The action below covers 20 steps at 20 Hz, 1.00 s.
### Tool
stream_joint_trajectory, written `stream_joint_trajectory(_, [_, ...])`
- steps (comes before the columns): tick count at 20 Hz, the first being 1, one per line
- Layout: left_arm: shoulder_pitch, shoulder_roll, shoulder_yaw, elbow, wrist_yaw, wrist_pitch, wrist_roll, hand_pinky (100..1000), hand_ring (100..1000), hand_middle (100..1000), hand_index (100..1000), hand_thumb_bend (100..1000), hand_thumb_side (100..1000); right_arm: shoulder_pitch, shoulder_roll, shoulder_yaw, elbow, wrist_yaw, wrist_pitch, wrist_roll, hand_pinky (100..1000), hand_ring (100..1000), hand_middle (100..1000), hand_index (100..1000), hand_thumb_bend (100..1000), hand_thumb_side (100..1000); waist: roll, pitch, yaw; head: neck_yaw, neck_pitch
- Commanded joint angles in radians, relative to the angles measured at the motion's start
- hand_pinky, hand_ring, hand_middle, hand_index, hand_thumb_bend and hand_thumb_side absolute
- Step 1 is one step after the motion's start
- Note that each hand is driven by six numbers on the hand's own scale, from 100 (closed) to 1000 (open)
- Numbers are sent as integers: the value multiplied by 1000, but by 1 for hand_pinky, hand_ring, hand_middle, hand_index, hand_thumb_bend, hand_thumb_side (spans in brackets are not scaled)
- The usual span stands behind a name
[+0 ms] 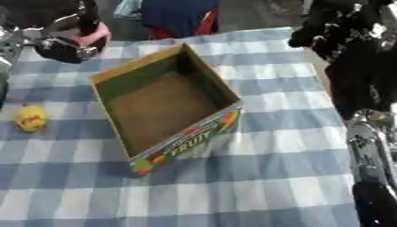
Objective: Pick up objects on the table and place them in the box.
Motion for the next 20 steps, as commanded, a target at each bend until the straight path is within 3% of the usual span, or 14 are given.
stream_joint_trajectory(1, [-27, -10, 18, 19, 6, 7, 27, 100, 413, 315, 340, 100, 142, -21, -2, -4, -23, -8, 4, -47, 617, 592, 550, 735, 100, 1000, -6, -23, -5, 8, 6])
stream_joint_trajectory(8, [-26, -40, 15, 70, 211, 63, 73, 100, 365, 259, 336, 100, 107, -30, 1, 1, -31, -1, 13, -131, 644, 645, 598, 745, 100, 1000, -2, -17, -10, 6, 7])
stream_joint_trajectory(13, [-25, -47, 2, 71, 376, 113, 32, 100, 350, 240, 335, 100, 100, -31, 2, 4, -35, -1, 23, -162, 648, 663, 607, 747, 100, 1000, 0, -15, -12, 6, 6])
stream_joint_trajectory(20, [-24, -60, -12, 59, 525, 182, 12, 100, 332, 221, 334, 100, 100, -33, 7, 7, -40, 2, 34, -184, 665, 697, 626, 761, 100, 1000, 1, -13, -17, 6, 6])
